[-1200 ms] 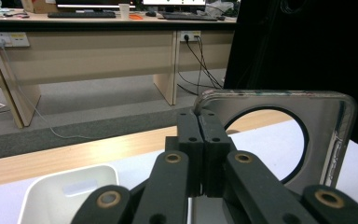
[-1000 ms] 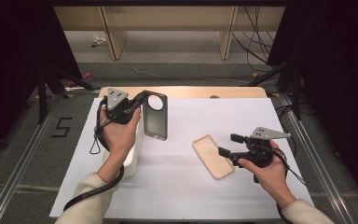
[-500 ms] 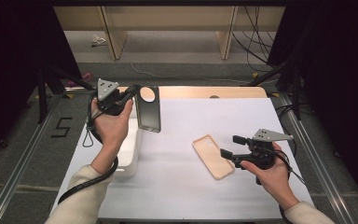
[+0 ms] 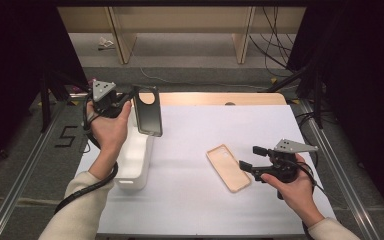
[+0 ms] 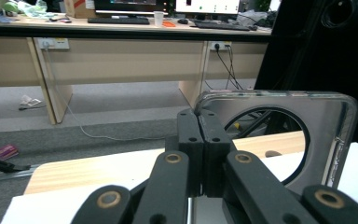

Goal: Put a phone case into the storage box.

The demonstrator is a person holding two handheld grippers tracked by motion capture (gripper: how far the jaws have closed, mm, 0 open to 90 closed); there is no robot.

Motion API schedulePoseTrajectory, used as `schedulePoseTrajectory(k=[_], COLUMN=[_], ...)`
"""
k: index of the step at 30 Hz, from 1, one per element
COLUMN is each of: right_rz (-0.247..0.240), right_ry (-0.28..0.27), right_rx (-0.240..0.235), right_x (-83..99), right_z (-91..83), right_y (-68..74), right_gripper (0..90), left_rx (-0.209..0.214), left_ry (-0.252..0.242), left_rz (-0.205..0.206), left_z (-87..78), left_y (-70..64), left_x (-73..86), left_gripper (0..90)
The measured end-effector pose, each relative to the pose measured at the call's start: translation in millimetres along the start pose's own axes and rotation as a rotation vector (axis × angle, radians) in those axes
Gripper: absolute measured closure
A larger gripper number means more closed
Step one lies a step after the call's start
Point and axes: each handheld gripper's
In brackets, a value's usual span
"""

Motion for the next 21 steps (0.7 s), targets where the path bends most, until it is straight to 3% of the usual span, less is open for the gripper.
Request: schedulePoseTrajectory(k=[10, 21], right_rz=[-0.002, -0.004], right_ry=[-0.001, 0.002], right_rx=[0.007, 0.016], right_x=[1.5, 3.1], right_z=[-2.6, -5.4], right_y=[-1.8, -3.5], right_gripper=[17.0, 16.8], left_rx=[-0.024, -0.045], left_ry=[0.003, 0.014], left_rz=[0.008, 0.018], left_z=[3.2, 9.0], left_y=[15.5, 23.8], left_x=[-4.3, -1.8], left_gripper=[88.3, 88.3])
Point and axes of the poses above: each handheld gripper's, and its own axes: z roughly forward along the jaws, x roughly out of its underside, y roughly to its left, and after that the axes turned 5 degrees about x, right-handed
